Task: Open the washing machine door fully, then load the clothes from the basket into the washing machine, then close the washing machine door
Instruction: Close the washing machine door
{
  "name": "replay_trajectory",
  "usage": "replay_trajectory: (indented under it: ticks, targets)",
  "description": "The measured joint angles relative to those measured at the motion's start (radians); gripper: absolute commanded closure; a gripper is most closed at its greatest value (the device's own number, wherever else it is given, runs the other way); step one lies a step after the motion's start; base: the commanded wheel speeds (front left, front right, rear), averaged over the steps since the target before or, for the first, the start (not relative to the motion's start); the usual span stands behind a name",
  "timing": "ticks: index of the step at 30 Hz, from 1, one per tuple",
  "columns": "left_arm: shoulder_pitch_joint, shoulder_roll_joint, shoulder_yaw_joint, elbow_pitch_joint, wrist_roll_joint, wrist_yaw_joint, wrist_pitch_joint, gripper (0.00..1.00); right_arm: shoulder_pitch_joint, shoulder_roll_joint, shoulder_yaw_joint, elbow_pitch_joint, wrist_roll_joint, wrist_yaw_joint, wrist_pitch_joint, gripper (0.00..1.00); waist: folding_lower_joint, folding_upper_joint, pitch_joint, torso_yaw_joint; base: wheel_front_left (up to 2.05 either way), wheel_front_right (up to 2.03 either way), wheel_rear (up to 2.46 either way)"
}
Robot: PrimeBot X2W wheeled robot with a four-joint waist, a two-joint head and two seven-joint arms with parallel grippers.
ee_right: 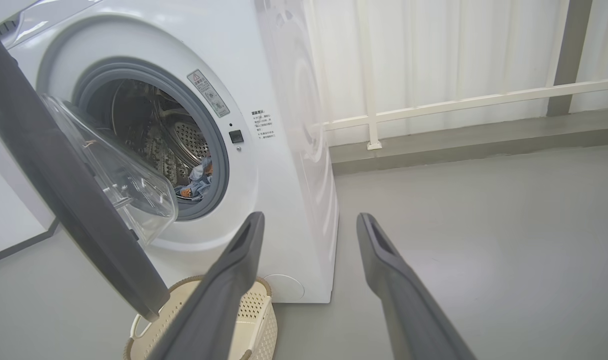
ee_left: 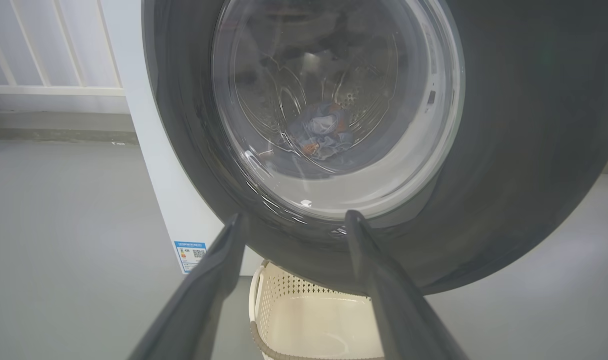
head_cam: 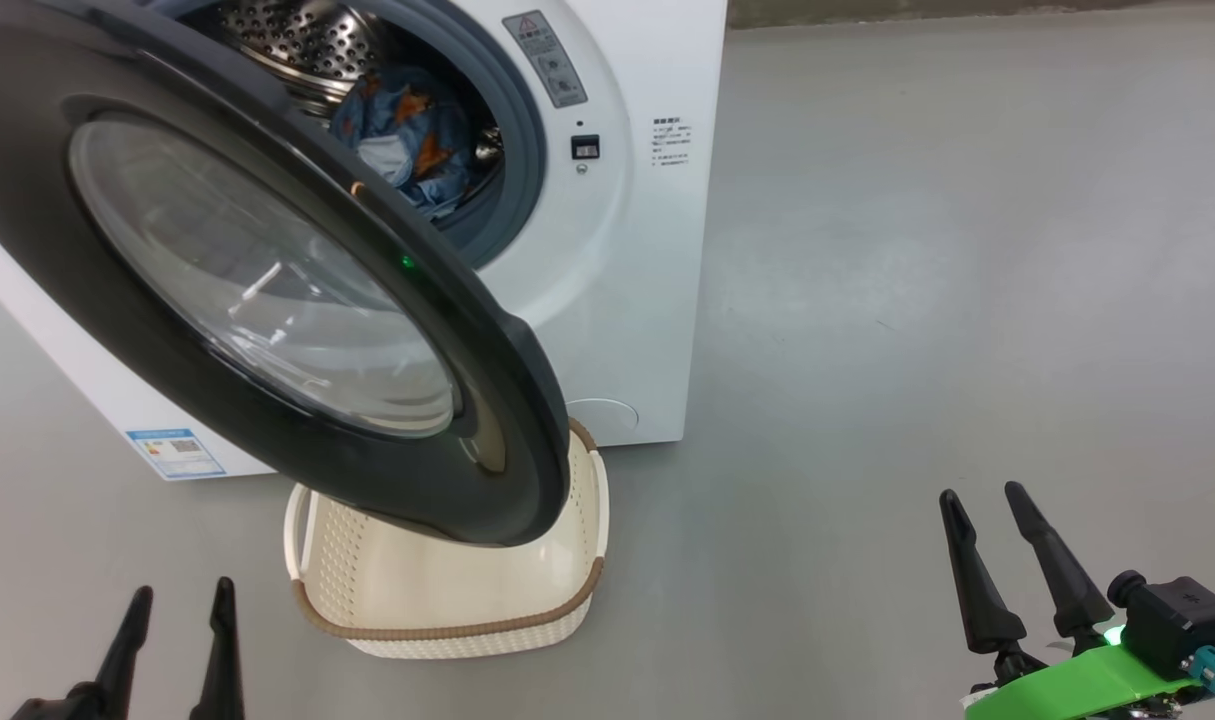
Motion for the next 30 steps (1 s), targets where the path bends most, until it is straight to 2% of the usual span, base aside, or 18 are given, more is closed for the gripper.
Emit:
replay_trajectory:
  ticks: [1, 3, 9, 14, 20, 26, 30]
  targets:
    - [0.000, -0.002, -0.004, 0.000, 0.000, 0.000, 0.000, 0.00, 0.000, 0.000, 0.001, 0.005, 0.000, 0.000, 0.000, 0.62, 0.0000, 0.0000, -0.002, 0.003, 0.00, 0.00, 0.00]
    - [0.000, -0.009, -0.009, 0.000, 0.000, 0.000, 0.000, 0.00, 0.000, 0.002, 0.003, 0.014, 0.001, 0.000, 0.000, 1.00, 0.0000, 0.0000, -0.005, 0.010, 0.00, 0.00, 0.00]
    - [0.012, -0.032, -0.017, 0.000, 0.000, 0.000, 0.000, 0.00, -0.035, 0.009, 0.047, 0.029, 0.012, 0.000, 0.000, 1.00, 0.0000, 0.0000, -0.013, 0.041, 0.00, 0.00, 0.00]
    - [0.017, -0.057, -0.023, -0.002, -0.005, 0.000, 0.000, 0.00, -0.196, 0.003, 0.097, 0.045, 0.030, 0.000, 0.000, 1.00, 0.0000, -0.0001, -0.016, 0.072, 0.00, 0.00, 0.00]
    - [0.017, -0.058, -0.036, -0.005, -0.007, 0.000, 0.000, 0.00, -0.385, 0.002, 0.160, 0.053, 0.049, 0.000, 0.000, 1.00, 0.0000, 0.0000, -0.020, 0.113, 0.00, 0.00, 0.00]
    - [0.016, -0.067, -0.054, -0.019, -0.007, 0.000, 0.000, 0.00, -0.521, 0.016, 0.192, -0.035, 0.091, 0.000, 0.000, 1.00, 0.0000, 0.0000, -0.022, 0.148, 0.00, 0.00, 0.00]
    - [0.014, -0.076, -0.062, -0.026, -0.007, 0.000, 0.000, 0.00, -0.557, 0.029, 0.256, -0.108, 0.091, 0.000, 0.000, 1.00, 0.0000, 0.0000, -0.023, 0.172, 0.00, 0.00, 0.00]
